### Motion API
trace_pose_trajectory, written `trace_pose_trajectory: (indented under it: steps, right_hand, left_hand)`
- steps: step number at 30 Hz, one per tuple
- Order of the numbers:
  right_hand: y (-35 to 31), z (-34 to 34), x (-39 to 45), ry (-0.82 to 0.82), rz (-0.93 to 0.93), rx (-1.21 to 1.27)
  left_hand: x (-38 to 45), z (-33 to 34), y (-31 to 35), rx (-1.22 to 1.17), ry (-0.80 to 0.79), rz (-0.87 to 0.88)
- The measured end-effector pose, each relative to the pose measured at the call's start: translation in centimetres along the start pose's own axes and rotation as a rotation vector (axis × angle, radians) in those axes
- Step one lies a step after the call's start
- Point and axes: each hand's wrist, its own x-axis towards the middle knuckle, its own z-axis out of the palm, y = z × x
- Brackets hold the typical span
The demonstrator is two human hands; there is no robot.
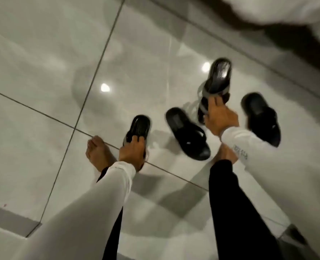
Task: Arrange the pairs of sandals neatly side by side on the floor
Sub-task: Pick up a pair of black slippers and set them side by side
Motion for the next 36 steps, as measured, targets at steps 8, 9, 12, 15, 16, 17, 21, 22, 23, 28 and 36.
trace_pose_trajectory:
  steps: [8, 9, 12, 15, 16, 17, 21, 22, 23, 28, 36]
  right_hand:
    - [0.2, 3.3, 9.7, 0.049, 0.028, -0.025]
    - [0.2, 3.0, 10.4, 0.085, 0.041, -0.026]
    - [-0.5, 1.4, 10.5, 0.142, 0.097, 0.012]
    - [-2.1, -0.9, 9.2, 0.137, 0.125, 0.087]
    - [-2.7, -1.5, 8.8, 0.129, 0.122, 0.099]
    - [-3.6, -2.1, 8.5, 0.123, 0.107, 0.100]
    - [-8.4, -2.8, 8.2, 0.112, 0.017, 0.092]
    - [-9.9, -2.6, 8.3, 0.117, 0.002, 0.100]
    - [-11.2, -2.3, 8.5, 0.124, -0.018, 0.107]
    - [-18.9, 0.0, 9.2, 0.128, 0.017, 0.197]
    - [-27.7, 4.1, 9.3, -0.067, -0.007, 0.412]
  left_hand:
    - [7.6, 3.5, -3.6, 0.022, -0.298, 0.049]
    - [8.0, 3.0, -3.9, 0.039, -0.279, 0.055]
    - [7.9, -0.7, -5.0, 0.132, -0.184, 0.098]
    - [7.5, -5.3, -6.6, 0.167, -0.066, 0.120]
    - [7.5, -6.9, -7.1, 0.156, -0.019, 0.122]
    - [7.8, -8.3, -7.7, 0.150, 0.026, 0.130]
    - [9.3, -12.8, -10.0, 0.174, 0.146, 0.188]
    - [9.8, -13.9, -10.7, 0.183, 0.183, 0.213]
    - [10.3, -14.7, -11.4, 0.190, 0.218, 0.233]
    - [12.1, -17.3, -14.9, 0.265, 0.246, 0.329]
    - [13.6, -16.3, -17.5, 0.316, 0.223, 0.333]
